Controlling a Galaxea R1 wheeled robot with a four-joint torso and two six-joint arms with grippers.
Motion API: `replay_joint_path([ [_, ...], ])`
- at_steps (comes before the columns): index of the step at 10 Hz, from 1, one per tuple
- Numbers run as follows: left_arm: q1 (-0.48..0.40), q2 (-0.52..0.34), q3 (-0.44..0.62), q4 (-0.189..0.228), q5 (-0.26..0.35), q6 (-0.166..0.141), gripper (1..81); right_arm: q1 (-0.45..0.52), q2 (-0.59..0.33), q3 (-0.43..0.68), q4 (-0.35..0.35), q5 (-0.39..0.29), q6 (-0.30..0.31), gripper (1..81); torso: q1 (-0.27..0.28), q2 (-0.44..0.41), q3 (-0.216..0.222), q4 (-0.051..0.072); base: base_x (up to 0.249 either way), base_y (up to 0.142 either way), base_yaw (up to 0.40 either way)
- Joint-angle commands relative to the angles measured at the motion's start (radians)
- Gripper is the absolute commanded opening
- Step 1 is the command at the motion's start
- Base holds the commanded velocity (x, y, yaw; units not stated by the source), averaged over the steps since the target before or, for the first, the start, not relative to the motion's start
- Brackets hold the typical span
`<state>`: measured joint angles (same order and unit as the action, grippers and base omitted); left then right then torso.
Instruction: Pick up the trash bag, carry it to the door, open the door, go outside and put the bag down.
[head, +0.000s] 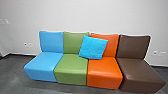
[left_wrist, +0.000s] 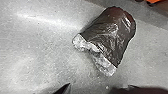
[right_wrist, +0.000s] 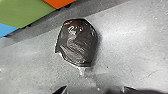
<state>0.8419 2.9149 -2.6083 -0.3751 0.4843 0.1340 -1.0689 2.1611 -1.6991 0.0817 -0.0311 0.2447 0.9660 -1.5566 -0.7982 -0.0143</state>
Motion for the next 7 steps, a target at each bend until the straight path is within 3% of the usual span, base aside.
replay_joint_path([
  [1, -0.143, 0.003, 0.0, -0.01, 0.071, 0.004, 81.1, 0.083, -0.053, 0.012, 0.013, -0.043, 0.001, 81.1, 0.063, -0.098, -0.092, 0.0, 0.0, 0.0, 0.0],
  [3, -0.166, 0.017, -0.004, -0.01, 0.085, 0.002, 81.1, 0.082, -0.054, 0.012, 0.013, -0.043, 0.001, 81.1, 0.11, -0.172, -0.163, 0.0, 0.0, 0.0, 0.0],
  [4, -0.174, 0.034, -0.024, -0.01, 0.086, 0.002, 81.1, 0.083, -0.053, 0.011, 0.013, -0.043, 0.001, 81.1, 0.134, -0.209, -0.197, -0.021, 0.0, 0.0, 0.0],
  [5, -0.183, 0.053, -0.056, -0.008, 0.093, 0.002, 81.1, 0.082, -0.053, 0.012, 0.013, -0.043, 0.001, 81.1, 0.157, -0.246, -0.214, -0.054, 0.0, 0.0, 0.0],
  [6, -0.186, 0.07, -0.079, -0.004, 0.097, 0.002, 81.1, 0.082, -0.051, 0.012, 0.013, -0.043, 0.001, 81.1, 0.177, -0.277, -0.24, -0.068, 0.0, 0.0, 0.0],
  [7, -0.192, 0.08, -0.088, -0.001, 0.105, 0.002, 81.1, 0.082, -0.051, 0.012, 0.013, -0.043, 0.001, 81.1, 0.198, -0.311, -0.264, -0.089, 0.0, 0.0, 0.0],
])
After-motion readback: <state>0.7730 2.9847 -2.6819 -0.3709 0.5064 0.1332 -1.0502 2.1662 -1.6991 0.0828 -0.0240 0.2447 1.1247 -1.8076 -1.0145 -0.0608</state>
